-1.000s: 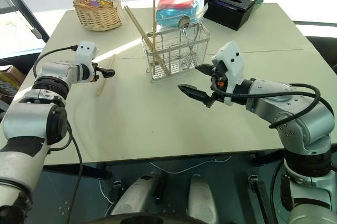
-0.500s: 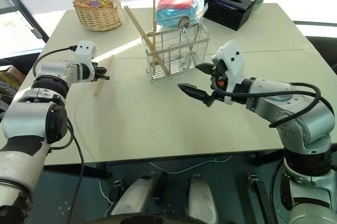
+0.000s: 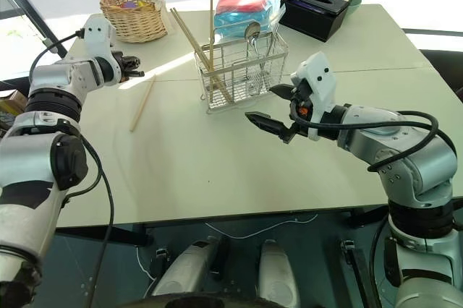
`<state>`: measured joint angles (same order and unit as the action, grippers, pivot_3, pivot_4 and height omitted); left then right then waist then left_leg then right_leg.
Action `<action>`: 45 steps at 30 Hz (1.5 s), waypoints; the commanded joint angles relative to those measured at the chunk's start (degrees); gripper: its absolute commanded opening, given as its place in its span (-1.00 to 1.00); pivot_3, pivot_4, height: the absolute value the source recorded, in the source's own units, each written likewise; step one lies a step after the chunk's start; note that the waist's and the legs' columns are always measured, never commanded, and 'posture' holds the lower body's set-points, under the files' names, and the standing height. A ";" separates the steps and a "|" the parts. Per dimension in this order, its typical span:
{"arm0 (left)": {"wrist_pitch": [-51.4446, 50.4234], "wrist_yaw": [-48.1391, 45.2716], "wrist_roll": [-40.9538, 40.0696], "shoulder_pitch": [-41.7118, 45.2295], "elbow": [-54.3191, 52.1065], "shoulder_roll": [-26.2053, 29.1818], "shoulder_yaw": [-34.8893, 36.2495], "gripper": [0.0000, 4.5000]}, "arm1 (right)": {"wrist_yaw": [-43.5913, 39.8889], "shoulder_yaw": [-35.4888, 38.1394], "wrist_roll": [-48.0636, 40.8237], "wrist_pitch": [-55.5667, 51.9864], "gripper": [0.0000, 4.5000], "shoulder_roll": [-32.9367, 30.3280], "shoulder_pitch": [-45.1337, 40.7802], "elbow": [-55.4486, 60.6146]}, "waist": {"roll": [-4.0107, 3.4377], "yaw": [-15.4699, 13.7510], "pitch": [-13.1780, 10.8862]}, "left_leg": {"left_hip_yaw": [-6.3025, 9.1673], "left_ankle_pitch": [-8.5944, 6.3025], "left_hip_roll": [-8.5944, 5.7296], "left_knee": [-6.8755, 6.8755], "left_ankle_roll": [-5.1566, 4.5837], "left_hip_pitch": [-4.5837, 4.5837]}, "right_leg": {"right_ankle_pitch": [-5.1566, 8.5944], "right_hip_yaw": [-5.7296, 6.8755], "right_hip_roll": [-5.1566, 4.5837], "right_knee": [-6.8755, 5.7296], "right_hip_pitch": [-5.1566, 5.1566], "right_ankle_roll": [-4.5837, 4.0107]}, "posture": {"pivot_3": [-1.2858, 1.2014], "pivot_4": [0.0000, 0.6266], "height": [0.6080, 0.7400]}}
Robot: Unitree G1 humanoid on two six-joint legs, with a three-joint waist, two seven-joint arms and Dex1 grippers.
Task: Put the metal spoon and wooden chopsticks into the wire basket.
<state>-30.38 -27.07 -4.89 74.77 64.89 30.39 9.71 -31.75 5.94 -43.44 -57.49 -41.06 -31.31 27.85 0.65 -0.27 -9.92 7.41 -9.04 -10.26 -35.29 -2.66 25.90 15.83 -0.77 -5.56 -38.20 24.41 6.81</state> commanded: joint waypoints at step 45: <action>0.12 2.24 5.20 -2.68 8.22 -1.32 -3.51 -0.87 | -0.32 0.40 -0.16 1.65 1.00 -0.09 -0.26 1.63 | 0.01 0.03 0.01 | -0.01 0.00 0.00 -0.02 0.00 0.00 | 0.00 0.00 0.00 -0.02 0.00 0.00 | 0.03 -0.52 0.78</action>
<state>-30.86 -24.77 0.60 71.26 74.22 27.65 5.41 -32.00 5.91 -43.85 -57.07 -41.15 -30.15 28.58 0.66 -0.24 -9.91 7.40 -9.04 -10.26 -35.31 -2.67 25.90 15.83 -0.77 -5.56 -38.22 24.42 6.81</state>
